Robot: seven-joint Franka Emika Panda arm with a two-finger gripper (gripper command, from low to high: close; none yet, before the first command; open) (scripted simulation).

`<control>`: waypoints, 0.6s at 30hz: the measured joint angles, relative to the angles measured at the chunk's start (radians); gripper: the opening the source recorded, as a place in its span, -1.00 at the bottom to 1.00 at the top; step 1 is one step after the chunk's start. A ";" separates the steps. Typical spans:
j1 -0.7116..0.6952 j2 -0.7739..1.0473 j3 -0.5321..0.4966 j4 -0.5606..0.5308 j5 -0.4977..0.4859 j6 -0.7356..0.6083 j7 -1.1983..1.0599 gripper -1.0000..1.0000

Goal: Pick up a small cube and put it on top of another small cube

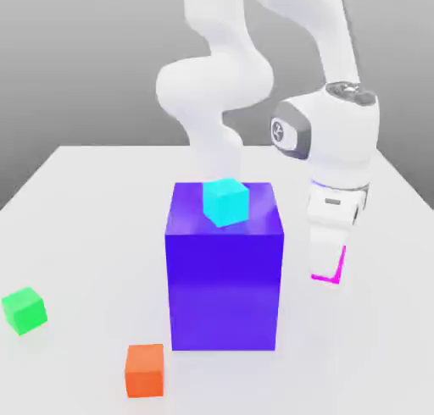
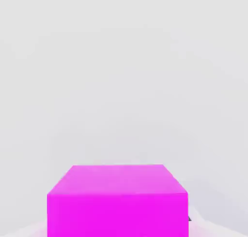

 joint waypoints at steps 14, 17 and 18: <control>-0.171 0.008 -0.167 0.220 0.214 -0.207 -0.063 -1.00; -0.304 0.028 -0.245 0.281 0.262 -0.252 -0.083 -1.00; -0.332 0.035 -0.259 0.292 0.268 -0.259 -0.086 -1.00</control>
